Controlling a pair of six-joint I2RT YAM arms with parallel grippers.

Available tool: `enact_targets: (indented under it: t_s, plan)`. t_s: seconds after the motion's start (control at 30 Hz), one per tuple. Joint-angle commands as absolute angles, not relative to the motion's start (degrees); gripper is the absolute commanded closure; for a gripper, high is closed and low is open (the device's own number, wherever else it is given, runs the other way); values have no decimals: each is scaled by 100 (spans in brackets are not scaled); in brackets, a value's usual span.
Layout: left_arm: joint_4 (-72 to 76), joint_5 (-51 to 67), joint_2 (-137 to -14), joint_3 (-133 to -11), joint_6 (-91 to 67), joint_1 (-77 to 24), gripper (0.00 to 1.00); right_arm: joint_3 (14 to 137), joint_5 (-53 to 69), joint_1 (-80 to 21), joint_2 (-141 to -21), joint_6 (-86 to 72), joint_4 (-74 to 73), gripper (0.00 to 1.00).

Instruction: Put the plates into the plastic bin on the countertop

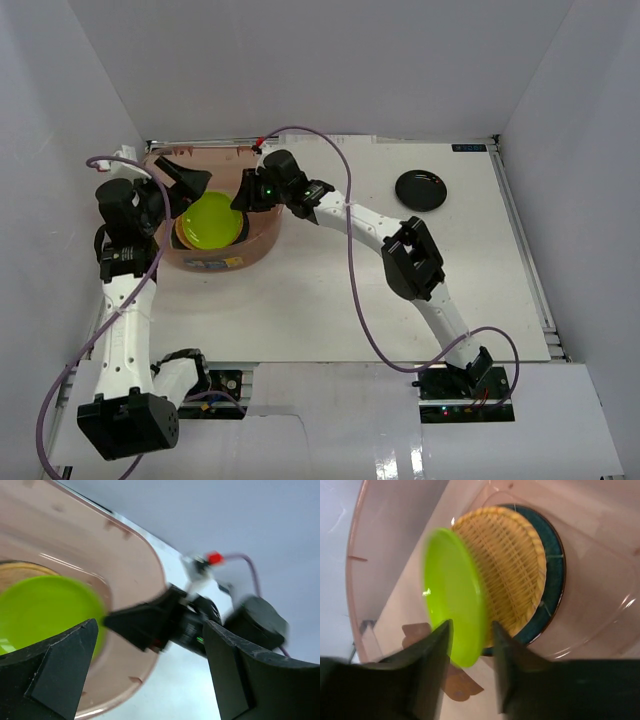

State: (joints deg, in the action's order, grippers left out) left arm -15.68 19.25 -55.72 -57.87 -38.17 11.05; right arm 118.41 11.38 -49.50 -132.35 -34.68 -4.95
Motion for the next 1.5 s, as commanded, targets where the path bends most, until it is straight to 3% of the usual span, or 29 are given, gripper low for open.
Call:
enact_targets:
  t_s: [0.0,0.03,0.1,0.13,0.2,0.27,0.37,0.4,0.53,0.7,0.83,1.0,1.1,1.2,1.47]
  plan:
    - [-1433,3196,-5573,-5660,-3727,766,4,12427,1063,-5010,-13403,-3577,-492,53]
    - [-1424,3321,-5555,-5643,-3657,669,4,12454,1055,-5010,-13377,-3542,-466,30]
    - [-1424,3427,-5424,-5590,-3560,361,3,12498,880,-4966,-13133,-3237,-431,20]
    - [-1406,3663,-5388,-5581,-3533,195,3,12498,801,-4861,-13009,-3130,-431,19]
    - [-1354,3963,-5361,-5581,-3507,36,2,12158,809,-4642,-12511,-2998,-378,19]
    - [-1301,4349,-5318,-5564,-3489,-368,2,11509,1010,-4159,-12009,-3023,85,25]
    - [-1204,4727,-5195,-5476,-3332,-867,2,9445,924,-3342,-10796,-3138,1103,36]
    - [-1056,4868,-5151,-5423,-3296,-1009,2,8491,827,-3114,-10332,-3164,1238,37]
    - [-756,5177,-4852,-4993,-3094,-1853,2,6887,291,-1613,-9827,-3225,1318,37]
    - [-634,5063,-4483,-4395,-2751,-2513,2,6074,-517,-520,-9949,-3226,1354,36]
    - [-571,5054,-4622,-4131,-2506,-2593,2,6117,-81,305,-10519,-3453,1432,36]
    - [-282,5027,-5018,-3929,-2382,-2637,2,6617,474,545,-11451,-3691,1468,36]
    - [-167,4905,-5176,-3885,-2294,-2646,2,6803,834,545,-11856,-3945,1678,52]
    - [-228,4808,-5238,-3920,-2163,-2646,2,6655,993,571,-11971,-4315,2134,92]
    - [-194,4114,-4826,-4007,-2214,-2637,2,6055,1915,370,-10276,-4510,3446,92]
